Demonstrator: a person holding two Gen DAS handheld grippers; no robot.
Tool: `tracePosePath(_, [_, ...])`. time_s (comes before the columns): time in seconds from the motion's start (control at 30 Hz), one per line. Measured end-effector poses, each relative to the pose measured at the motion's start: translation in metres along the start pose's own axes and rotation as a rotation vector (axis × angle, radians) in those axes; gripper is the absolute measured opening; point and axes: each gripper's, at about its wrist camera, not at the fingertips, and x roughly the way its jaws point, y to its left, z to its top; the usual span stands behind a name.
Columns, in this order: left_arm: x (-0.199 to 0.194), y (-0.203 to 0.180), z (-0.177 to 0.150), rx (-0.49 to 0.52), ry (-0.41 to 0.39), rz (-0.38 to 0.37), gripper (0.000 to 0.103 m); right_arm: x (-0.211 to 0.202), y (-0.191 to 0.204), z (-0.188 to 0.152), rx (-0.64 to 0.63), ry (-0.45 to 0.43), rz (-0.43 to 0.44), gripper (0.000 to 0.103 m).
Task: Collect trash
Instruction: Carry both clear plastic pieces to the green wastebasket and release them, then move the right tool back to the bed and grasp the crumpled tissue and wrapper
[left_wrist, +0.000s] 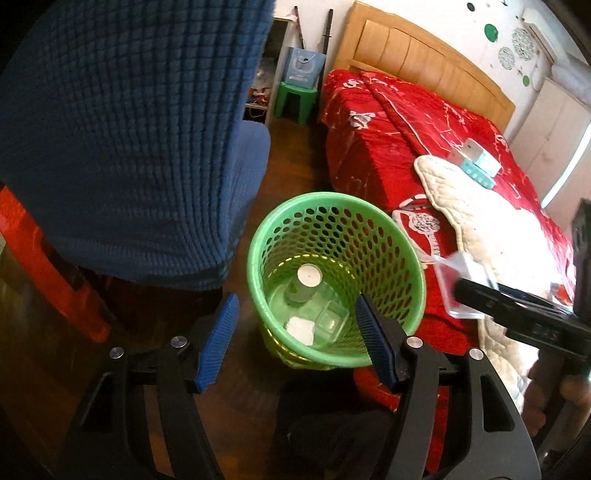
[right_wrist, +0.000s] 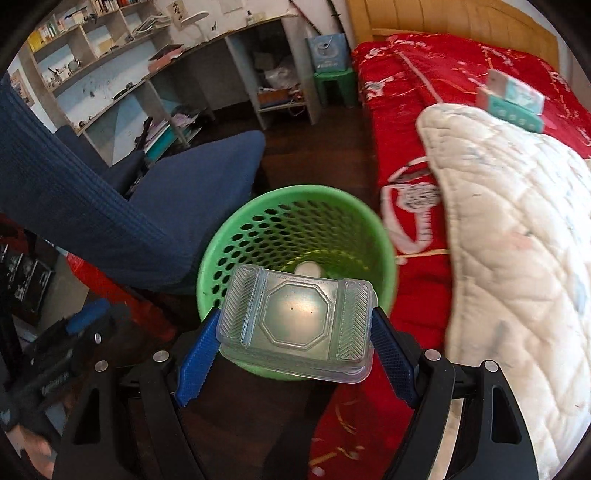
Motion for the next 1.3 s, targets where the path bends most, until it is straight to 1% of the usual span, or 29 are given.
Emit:
tracePosePath(0.13, [0.003,0.003,-0.003,-0.005,0.006,0.002,0.065,0.015,0.012,0.006,0.0,0.009,0.026,0.078])
tracePosePath(0.2, [0.003,0.005,-0.005,-0.012,0.011,0.0,0.065,0.017,0.016,0.008,0.005,0.003,0.037,0.084])
tracePosePath(0.27, [0.004,0.005,-0.006,-0.012,0.012,-0.002,0.065,0.017,0.018,0.01,0.013,-0.008,0.053,0.085])
tracePosePath(0.4, [0.003,0.001,-0.007,-0.004,0.011,-0.007,0.065,0.006,0.017,0.009,0.01,-0.026,0.054,0.085])
tracePosePath(0.5, [0.002,-0.005,-0.006,0.005,0.008,-0.013,0.065,-0.007,0.008,0.006,0.005,-0.042,0.036,0.086])
tracePosePath(0.7, [0.0,-0.028,-0.005,0.046,0.006,-0.032,0.065,-0.047,-0.032,-0.009,0.035,-0.085,-0.032,0.087])
tracePosePath(0.8, [0.001,-0.042,-0.006,0.071,0.011,-0.047,0.066,-0.071,-0.057,-0.017,0.07,-0.114,-0.071,0.087])
tracePosePath(0.9, [0.002,-0.057,-0.006,0.094,0.013,-0.059,0.068,-0.096,-0.085,-0.025,0.1,-0.141,-0.116,0.087])
tracePosePath(1.13, [0.003,-0.094,-0.011,0.158,0.027,-0.098,0.068,-0.155,-0.158,-0.049,0.191,-0.201,-0.253,0.087])
tracePosePath(1.3, [0.006,-0.116,-0.013,0.192,0.044,-0.122,0.068,-0.189,-0.21,-0.06,0.259,-0.227,-0.348,0.087])
